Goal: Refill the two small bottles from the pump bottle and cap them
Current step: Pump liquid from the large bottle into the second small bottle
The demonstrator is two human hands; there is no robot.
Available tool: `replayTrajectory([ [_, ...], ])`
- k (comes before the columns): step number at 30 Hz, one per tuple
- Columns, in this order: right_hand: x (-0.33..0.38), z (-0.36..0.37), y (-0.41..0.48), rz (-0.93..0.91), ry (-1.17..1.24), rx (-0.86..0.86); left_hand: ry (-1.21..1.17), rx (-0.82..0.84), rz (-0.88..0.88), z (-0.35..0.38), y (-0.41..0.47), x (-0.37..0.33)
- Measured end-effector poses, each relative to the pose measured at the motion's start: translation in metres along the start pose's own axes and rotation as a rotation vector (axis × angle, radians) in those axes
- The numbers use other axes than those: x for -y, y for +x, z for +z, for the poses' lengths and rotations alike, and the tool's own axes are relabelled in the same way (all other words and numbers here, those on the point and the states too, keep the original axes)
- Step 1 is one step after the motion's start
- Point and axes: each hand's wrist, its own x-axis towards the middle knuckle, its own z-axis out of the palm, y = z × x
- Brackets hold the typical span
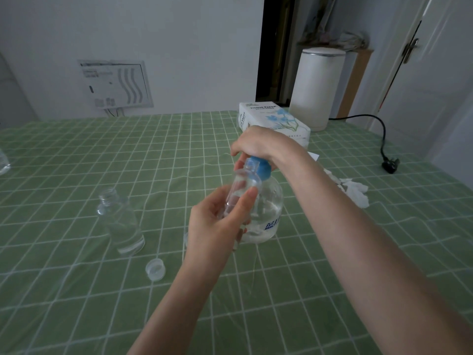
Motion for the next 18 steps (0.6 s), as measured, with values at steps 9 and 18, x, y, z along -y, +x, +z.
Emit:
replayTrajectory([
  [9,-0.002,0.002,0.001,0.005,0.031,0.001,-0.003,-0.005,0.011,0.000,-0.001,0.002],
  [18,0.006,-0.005,-0.004,-0.010,-0.033,-0.026,-0.011,-0.019,0.023,0.000,0.003,0.000],
])
